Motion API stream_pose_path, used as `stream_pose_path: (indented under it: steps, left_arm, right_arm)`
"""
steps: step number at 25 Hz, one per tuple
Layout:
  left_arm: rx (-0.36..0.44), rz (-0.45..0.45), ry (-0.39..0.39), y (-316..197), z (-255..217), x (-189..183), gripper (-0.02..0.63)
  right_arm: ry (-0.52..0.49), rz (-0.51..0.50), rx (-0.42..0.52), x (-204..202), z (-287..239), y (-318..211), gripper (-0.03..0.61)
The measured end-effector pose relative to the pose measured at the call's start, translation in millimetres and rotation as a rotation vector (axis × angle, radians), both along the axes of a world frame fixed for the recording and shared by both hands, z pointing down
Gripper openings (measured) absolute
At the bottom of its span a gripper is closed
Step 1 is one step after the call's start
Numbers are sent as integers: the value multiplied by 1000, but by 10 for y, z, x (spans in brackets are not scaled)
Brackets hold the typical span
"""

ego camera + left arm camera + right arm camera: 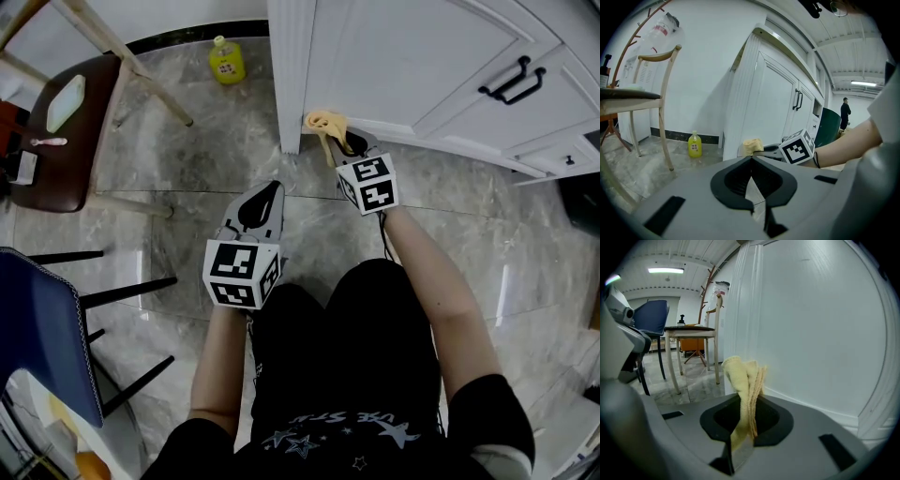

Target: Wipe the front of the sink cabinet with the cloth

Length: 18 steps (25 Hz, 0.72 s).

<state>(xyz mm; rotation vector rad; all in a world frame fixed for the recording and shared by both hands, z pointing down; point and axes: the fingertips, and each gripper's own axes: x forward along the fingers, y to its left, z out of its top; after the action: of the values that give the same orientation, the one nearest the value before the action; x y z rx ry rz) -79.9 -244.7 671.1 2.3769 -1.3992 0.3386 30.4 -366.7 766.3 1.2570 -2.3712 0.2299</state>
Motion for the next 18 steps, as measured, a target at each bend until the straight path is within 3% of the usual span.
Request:
stream_pose_path:
  steps: [9, 18]
  left_arm:
    - [11, 44, -17, -7, -52, 324, 17]
    - [35, 94, -42, 18, -192, 676, 17]
  right_arm:
    - [-35, 152, -2, 819, -59, 61, 63]
    - [-36, 377, 21, 1842, -144, 97, 63]
